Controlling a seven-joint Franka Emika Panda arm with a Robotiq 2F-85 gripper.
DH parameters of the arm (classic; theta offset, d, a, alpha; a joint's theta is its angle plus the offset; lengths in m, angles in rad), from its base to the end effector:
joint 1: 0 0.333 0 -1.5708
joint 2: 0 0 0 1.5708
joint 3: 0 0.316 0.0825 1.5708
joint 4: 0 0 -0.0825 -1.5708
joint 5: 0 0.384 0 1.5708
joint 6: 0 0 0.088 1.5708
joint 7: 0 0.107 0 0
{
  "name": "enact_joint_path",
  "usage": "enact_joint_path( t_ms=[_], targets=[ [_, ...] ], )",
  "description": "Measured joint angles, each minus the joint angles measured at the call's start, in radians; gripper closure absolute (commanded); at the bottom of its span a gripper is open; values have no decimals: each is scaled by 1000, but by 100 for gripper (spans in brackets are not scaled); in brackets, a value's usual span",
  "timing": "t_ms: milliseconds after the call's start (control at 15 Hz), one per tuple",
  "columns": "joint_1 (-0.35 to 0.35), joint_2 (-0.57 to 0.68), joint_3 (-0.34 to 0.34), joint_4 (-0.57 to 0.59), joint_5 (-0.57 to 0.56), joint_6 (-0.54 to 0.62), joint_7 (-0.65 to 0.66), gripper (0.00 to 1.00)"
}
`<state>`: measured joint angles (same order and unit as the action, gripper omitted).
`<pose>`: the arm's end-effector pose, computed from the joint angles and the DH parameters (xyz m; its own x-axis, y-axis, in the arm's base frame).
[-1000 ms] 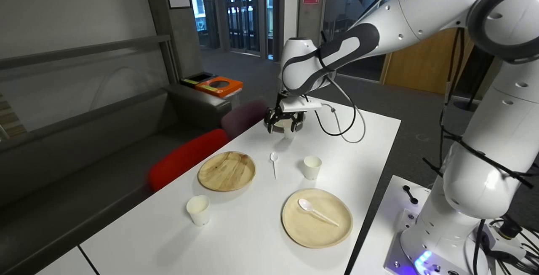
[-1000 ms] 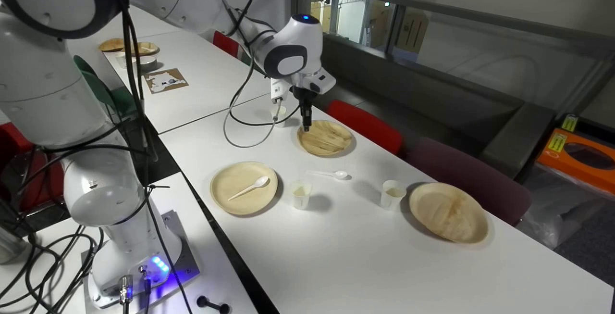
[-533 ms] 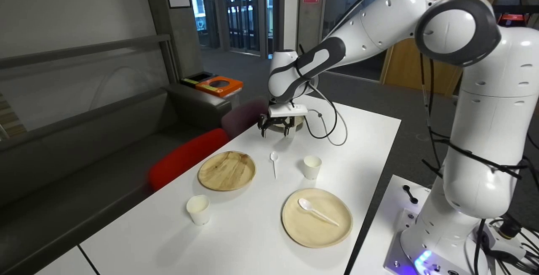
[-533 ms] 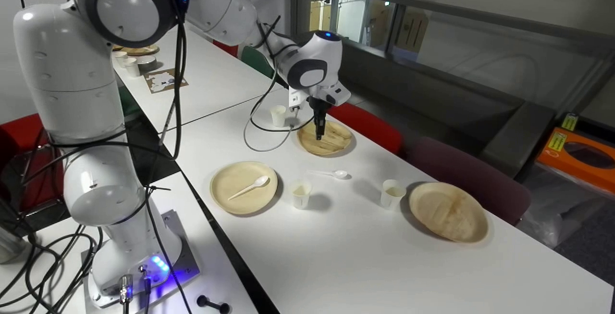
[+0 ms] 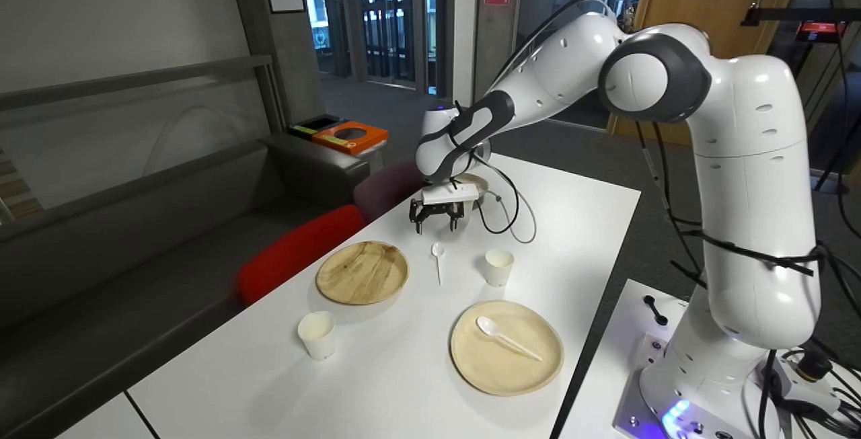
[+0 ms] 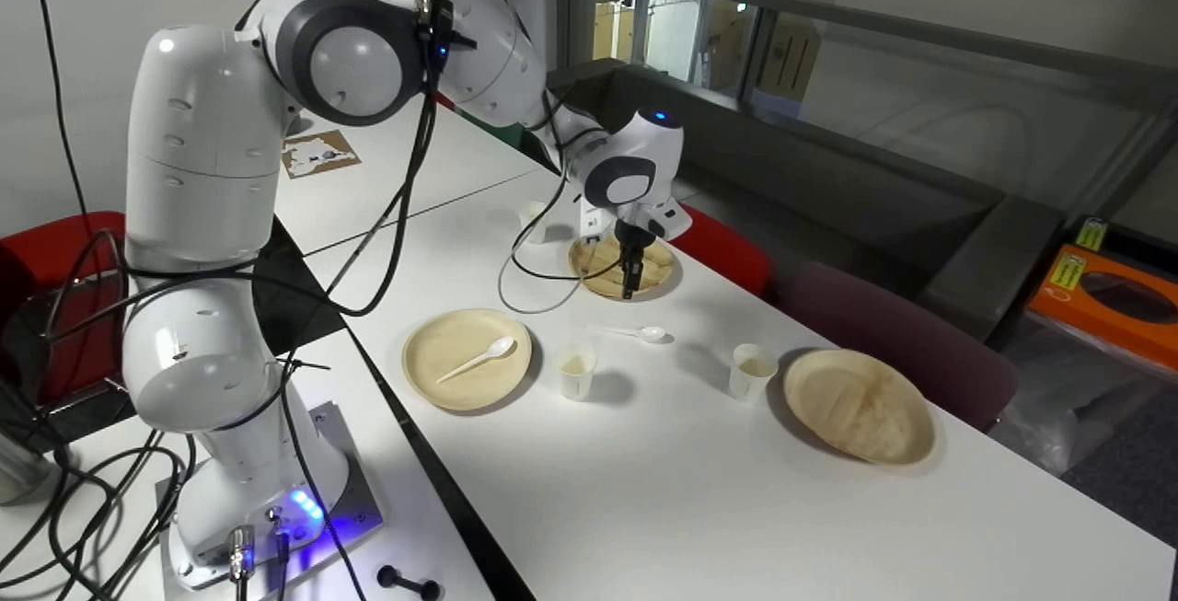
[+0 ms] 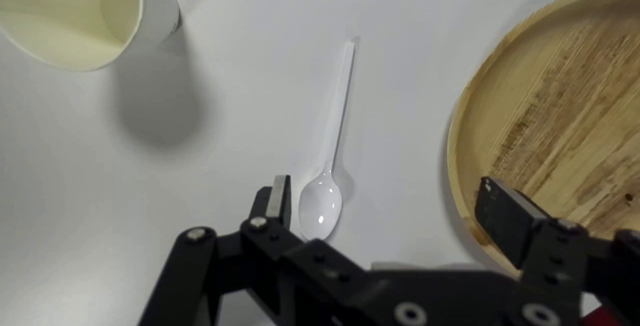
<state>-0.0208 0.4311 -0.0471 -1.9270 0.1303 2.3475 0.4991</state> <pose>0.6222 -0.0391 0.2642 0.7932 -0.6072 -0.0456 -0.6089 -0.7912 -0.0574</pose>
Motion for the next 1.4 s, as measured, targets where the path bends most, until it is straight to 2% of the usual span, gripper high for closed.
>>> enact_joint_path(
  t_ms=[267, 600, 1400],
  targets=[
    [7, 110, -18, 91, 0, 1, 8, 0],
    [33, 232, -66, 185, -1, 4, 79, 0],
    [42, 262, -70, 196, 0, 4, 83, 0]
  ],
)
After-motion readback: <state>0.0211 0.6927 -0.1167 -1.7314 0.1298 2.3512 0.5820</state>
